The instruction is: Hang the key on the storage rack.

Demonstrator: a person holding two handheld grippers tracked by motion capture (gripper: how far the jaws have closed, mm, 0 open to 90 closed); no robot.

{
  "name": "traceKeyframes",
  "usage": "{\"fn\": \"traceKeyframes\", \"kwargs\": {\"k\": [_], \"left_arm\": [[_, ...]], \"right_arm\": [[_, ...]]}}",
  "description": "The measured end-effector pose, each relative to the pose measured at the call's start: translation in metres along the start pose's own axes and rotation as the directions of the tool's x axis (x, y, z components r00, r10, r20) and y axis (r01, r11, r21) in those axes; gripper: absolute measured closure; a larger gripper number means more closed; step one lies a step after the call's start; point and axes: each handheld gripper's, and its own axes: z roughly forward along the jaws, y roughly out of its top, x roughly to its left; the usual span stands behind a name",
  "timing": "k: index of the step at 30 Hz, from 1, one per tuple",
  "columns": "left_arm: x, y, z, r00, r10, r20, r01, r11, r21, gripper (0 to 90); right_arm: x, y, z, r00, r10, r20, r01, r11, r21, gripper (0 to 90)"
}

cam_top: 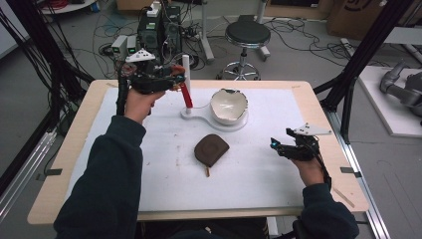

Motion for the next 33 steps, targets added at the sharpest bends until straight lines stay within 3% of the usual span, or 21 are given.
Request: {"fn": "traceKeyframes", "kwargs": {"k": [11, 18, 25, 33], "left_arm": [[0.012, -0.004, 0.011, 0.998, -0.039, -0.05, 0.039, 0.9992, 0.007, 46.2], [0.026, -0.026, 0.009, 0.9935, -0.074, -0.087, 0.075, 0.9971, 0.009, 46.1], [0.03, -0.048, 0.006, 0.99, -0.072, -0.121, 0.075, 0.9969, 0.025, 45.6], [0.033, -0.072, -0.005, 0.9892, -0.096, -0.111, 0.098, 0.9952, 0.011, 42.3]], "right_arm": [[-0.001, -0.001, 0.0, 1.0, -0.001, -0.002, 0.001, 1.0, 0.003, 25.8], [-0.001, -0.001, 0.0, 1.0, -0.002, -0.002, 0.002, 1.0, 0.004, 25.8], [0.0, -0.001, 0.0, 1.0, -0.003, -0.004, 0.003, 1.0, 0.004, 25.8], [0.0, -0.001, 0.0, 1.0, -0.002, -0.002, 0.002, 1.0, 0.007, 25.8]]}}
